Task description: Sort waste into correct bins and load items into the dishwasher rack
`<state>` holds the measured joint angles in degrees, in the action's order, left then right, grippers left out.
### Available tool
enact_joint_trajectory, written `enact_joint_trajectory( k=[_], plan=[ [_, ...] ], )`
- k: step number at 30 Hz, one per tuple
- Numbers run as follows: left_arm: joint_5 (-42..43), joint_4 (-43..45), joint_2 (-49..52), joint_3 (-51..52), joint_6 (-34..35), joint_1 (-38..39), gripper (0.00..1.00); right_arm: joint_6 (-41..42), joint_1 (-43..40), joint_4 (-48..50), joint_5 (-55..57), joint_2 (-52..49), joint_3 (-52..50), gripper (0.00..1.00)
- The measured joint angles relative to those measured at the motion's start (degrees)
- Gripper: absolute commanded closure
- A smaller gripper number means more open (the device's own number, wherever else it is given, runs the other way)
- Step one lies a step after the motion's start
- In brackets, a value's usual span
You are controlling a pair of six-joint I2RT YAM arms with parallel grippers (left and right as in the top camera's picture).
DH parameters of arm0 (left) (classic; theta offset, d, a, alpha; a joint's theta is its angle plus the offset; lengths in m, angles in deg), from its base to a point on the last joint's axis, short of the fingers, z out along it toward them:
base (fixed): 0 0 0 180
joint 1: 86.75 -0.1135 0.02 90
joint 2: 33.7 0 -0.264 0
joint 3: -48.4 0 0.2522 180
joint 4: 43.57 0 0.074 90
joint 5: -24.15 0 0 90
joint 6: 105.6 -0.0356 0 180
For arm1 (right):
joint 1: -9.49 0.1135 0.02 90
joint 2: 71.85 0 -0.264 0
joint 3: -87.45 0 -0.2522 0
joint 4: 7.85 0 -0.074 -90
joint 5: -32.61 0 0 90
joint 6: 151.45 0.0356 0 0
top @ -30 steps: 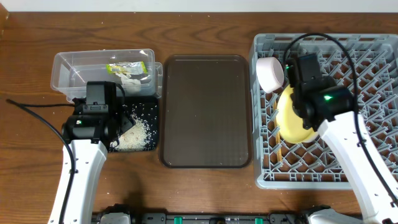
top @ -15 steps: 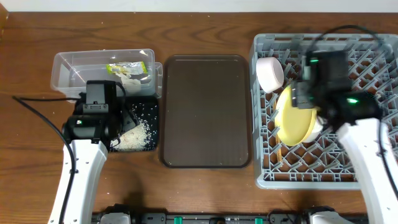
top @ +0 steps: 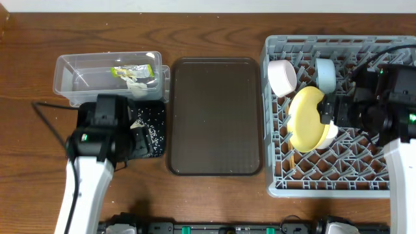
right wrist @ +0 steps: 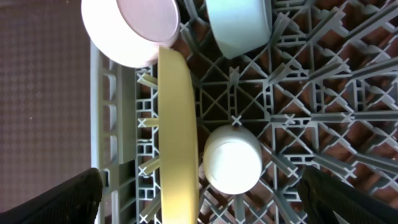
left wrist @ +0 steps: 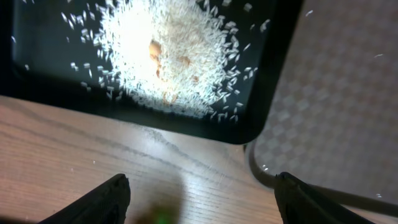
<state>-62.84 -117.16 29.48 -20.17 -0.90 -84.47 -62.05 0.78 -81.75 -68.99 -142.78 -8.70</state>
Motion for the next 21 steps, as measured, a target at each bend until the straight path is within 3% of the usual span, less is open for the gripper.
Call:
enact_joint_trajectory(
  k=[10,15,21],
  plan=[
    [0.07,4.04,-27.96,8.94,-0.17,0.00,0.23,0.39,0.02,10.36,2.14,23.56,-17.46,0.01],
    [0.07,4.20,-33.24,9.46,-0.17,0.00,0.23,0.39,0.02,10.08,2.73,32.81,-22.58,0.01],
    [0.07,4.17,-34.03,9.46,-0.17,0.00,0.23,0.39,0.02,5.95,3.13,35.10,-23.21,0.01]
  ],
)
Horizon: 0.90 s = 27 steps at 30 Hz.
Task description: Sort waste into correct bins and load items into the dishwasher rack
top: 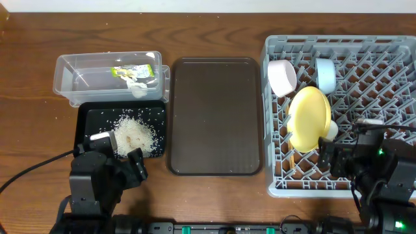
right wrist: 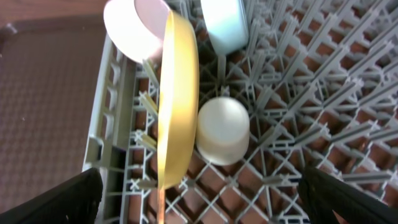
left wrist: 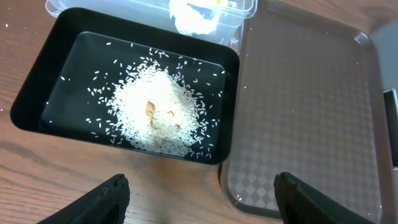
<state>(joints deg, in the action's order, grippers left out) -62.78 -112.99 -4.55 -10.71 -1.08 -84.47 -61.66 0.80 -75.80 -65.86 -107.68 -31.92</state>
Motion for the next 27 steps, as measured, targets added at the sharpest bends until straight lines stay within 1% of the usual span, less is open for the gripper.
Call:
enact_joint_trajectory(
  k=[5,16,23,27],
  plan=[
    [0.02,0.00,0.00,0.00,0.00,0.00,0.23,0.00,0.00,-3.02,0.17,-0.02,-0.11,0.01],
    [0.00,0.00,0.00,0.00,0.00,0.00,0.23,0.00,0.00,-4.87,0.37,-0.02,-0.13,0.01],
    [0.00,0.00,0.00,0.00,0.00,0.00,0.23,-0.24,0.00,-1.57,0.33,-0.02,-0.13,0.01],
    [0.00,0.00,0.00,0.00,0.00,0.00,0.23,-1.97,0.02,0.28,-0.09,0.00,-0.13,0.01]
  ],
)
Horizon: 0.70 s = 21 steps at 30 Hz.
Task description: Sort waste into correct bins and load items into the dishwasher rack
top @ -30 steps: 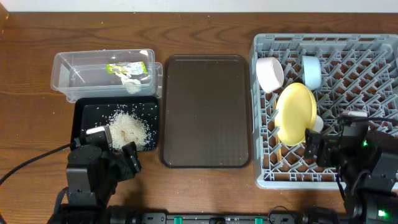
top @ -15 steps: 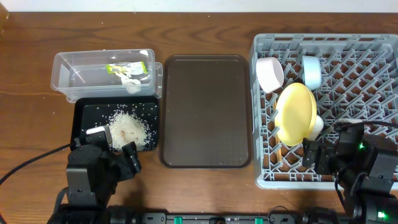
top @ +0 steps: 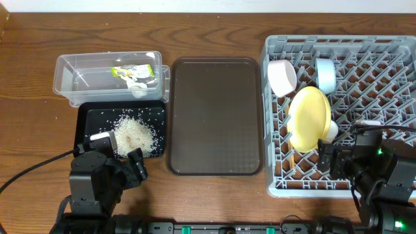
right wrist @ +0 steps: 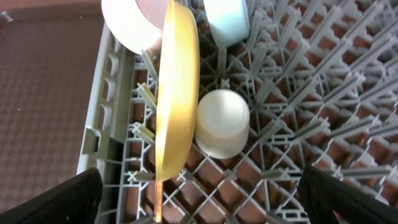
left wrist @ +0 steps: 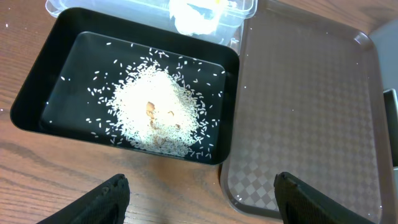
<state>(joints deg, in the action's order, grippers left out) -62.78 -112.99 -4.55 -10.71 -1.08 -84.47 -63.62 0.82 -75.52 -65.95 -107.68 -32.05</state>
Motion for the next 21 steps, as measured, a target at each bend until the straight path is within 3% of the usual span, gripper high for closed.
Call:
enact_joint_trajectory(
  k=[8,21],
  plan=[
    [0.00,0.00,0.00,0.00,0.00,0.00,0.23,-3.45,2.25,9.20,-0.33,7.41,-3.93,0.01],
    [0.00,0.02,0.00,0.02,0.00,0.00,0.23,-6.12,9.90,35.04,0.61,32.57,-29.70,0.01]
  ],
)
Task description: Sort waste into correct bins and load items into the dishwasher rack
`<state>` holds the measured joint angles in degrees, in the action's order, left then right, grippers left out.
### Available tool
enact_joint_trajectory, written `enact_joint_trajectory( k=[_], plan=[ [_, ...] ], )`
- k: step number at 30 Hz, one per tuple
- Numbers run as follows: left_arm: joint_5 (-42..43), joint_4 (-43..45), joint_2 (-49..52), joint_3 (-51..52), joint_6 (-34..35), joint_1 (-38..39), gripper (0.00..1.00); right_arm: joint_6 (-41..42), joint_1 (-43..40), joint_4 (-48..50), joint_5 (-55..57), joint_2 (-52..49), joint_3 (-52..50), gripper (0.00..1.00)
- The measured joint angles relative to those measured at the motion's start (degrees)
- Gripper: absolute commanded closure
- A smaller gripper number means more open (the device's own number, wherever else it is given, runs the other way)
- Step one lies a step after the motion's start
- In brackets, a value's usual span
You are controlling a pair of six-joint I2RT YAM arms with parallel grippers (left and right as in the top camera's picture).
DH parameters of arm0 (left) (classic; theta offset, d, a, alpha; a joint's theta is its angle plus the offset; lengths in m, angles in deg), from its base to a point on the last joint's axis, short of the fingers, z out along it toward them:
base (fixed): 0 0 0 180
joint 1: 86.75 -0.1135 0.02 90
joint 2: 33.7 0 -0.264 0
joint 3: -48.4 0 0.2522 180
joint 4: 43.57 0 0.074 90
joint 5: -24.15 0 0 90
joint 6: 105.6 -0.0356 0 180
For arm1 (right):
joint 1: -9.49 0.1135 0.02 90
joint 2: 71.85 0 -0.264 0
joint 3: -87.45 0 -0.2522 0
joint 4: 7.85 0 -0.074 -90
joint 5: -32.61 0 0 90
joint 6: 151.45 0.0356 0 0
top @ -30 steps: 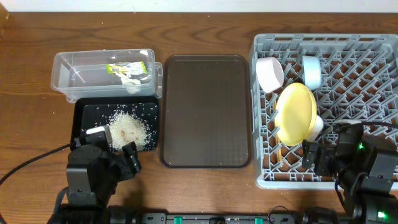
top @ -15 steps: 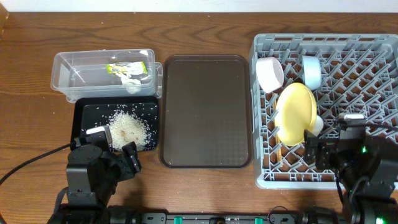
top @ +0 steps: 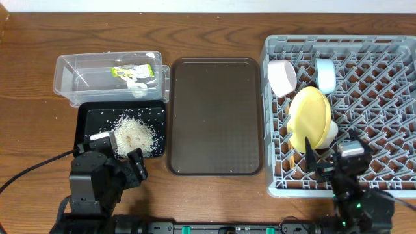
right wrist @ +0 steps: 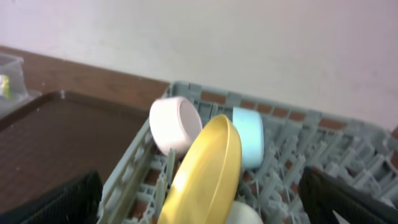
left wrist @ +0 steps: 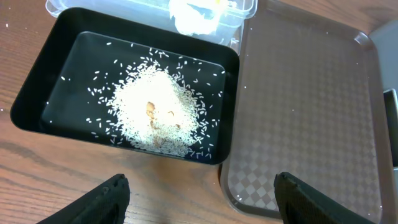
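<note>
The grey dishwasher rack (top: 364, 97) at the right holds a yellow plate (top: 309, 120) on edge, a pink bowl (top: 282, 77), a light blue bowl (top: 325, 75) and a white cup (top: 332, 130). A black bin (top: 83, 127) holds rice (left wrist: 155, 109). Behind it, a clear bin (top: 71, 71) contains a wrapper and tissue. My left gripper (left wrist: 200, 199) hangs open above the wood just in front of the black bin, holding nothing. My right gripper (right wrist: 202, 199) is open and empty at the rack's near edge, looking across the plate (right wrist: 205, 168) toward the wall.
A brown serving tray (top: 214, 116) lies bare between the bins and the rack. Both arms sit folded at the table's front edge. A black cable runs off the left arm across the wood at the lower left. A pale wall stands behind the rack.
My right wrist has tipped up from looking down into the rack to looking level across it at the wall. Its arm sits slightly further left. The left arm and all dishes are unchanged.
First my left gripper hung low over the black bin's near rim and my right gripper stood over the plate and white cup, both open. Then both arms were drawn back at the front edge and stayed there. Now the right wrist is tipped up.
</note>
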<state>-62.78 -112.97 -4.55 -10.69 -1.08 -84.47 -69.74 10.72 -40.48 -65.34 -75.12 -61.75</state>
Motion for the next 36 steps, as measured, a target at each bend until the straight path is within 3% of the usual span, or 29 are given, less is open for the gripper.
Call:
enact_joint_trajectory(
  k=[10,17,36],
  plan=[
    [0.02,0.02,0.00,0.02,0.00,0.00,0.23,-0.37,0.52,21.84,0.68,2.60,-14.95,0.01],
    [0.02,0.02,0.00,0.02,0.00,0.00,0.23,-1.70,0.52,15.67,-0.04,2.58,-16.63,0.01],
    [0.02,0.07,0.00,0.04,0.00,0.00,0.23,-1.62,0.52,15.54,-0.39,2.56,-16.63,0.01]
  ],
)
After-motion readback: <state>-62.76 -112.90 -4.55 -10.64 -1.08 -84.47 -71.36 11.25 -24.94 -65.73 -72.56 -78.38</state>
